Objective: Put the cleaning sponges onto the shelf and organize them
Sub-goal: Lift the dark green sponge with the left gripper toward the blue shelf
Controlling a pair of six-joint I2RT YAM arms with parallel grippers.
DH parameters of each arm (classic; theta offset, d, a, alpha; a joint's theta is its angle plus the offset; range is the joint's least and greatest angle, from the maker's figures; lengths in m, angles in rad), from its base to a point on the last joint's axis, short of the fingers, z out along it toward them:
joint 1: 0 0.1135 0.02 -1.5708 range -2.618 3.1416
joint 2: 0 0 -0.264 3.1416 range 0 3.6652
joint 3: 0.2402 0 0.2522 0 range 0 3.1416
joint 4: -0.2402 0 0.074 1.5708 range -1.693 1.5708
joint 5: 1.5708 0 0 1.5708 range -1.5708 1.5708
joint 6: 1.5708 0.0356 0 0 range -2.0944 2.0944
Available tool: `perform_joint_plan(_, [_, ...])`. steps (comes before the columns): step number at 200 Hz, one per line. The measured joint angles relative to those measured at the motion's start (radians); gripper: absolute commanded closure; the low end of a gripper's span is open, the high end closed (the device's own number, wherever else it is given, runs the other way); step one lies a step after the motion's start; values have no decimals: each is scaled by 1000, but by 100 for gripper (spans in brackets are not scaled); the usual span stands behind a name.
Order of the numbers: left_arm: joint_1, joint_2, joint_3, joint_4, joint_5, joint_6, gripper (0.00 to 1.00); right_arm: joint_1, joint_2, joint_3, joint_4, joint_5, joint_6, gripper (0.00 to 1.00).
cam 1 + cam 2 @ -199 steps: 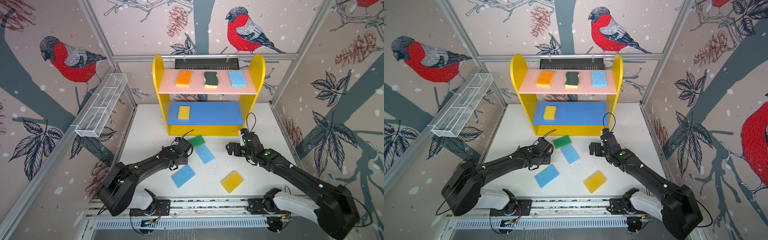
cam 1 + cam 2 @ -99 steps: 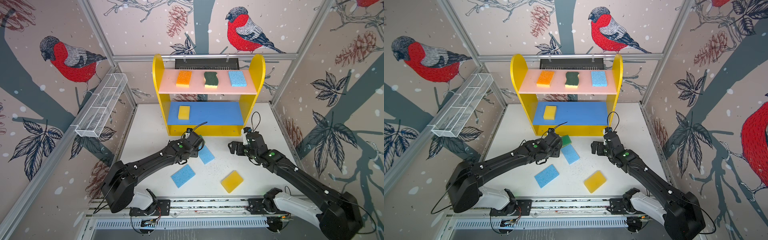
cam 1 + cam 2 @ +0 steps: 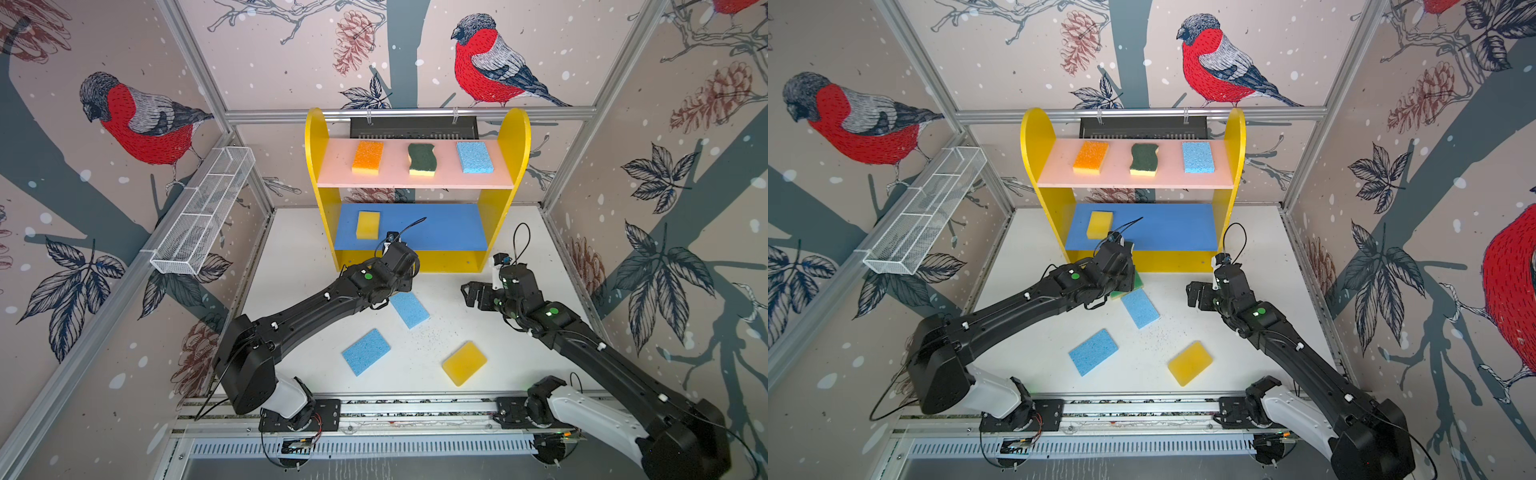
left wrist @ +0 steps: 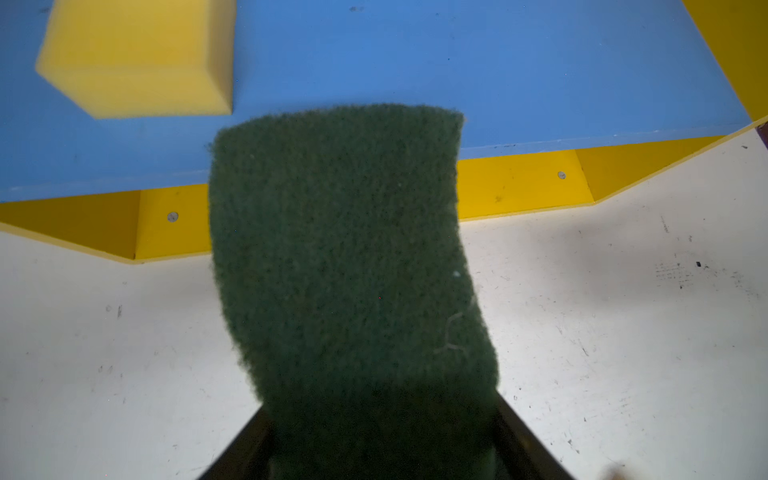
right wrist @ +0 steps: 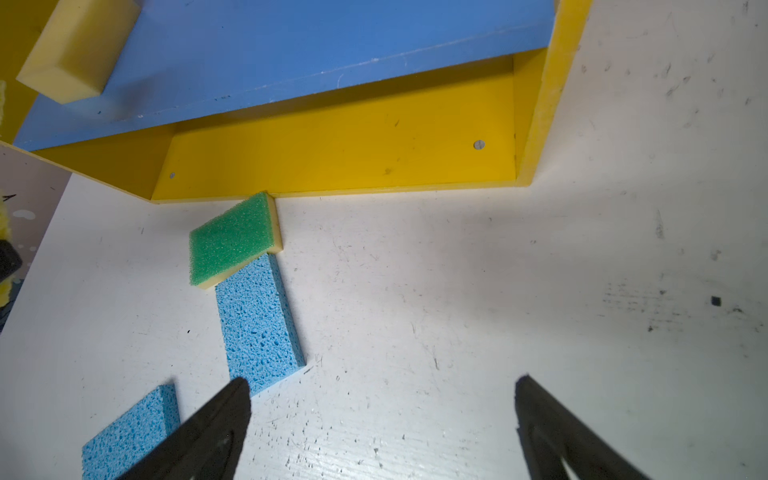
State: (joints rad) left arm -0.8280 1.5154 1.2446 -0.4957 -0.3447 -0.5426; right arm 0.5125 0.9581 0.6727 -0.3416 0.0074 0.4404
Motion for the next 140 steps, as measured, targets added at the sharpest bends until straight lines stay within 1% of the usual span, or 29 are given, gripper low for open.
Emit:
perform_joint_plan(29, [0, 53, 47, 15, -26, 23, 36, -13, -44, -12, -11, 12, -8, 0])
perform_joint_plan(56, [0, 80, 60, 42, -58, 48, 36, -23, -77, -21, -16, 15, -18, 0])
perform_joint_plan(107, [0, 146, 98, 119, -111, 99, 36, -35, -83, -21, -30, 14, -19, 0])
perform_joint_plan(140, [0, 215, 151, 136, -150, 105, 35, -40, -83, -20, -33, 10, -22, 0])
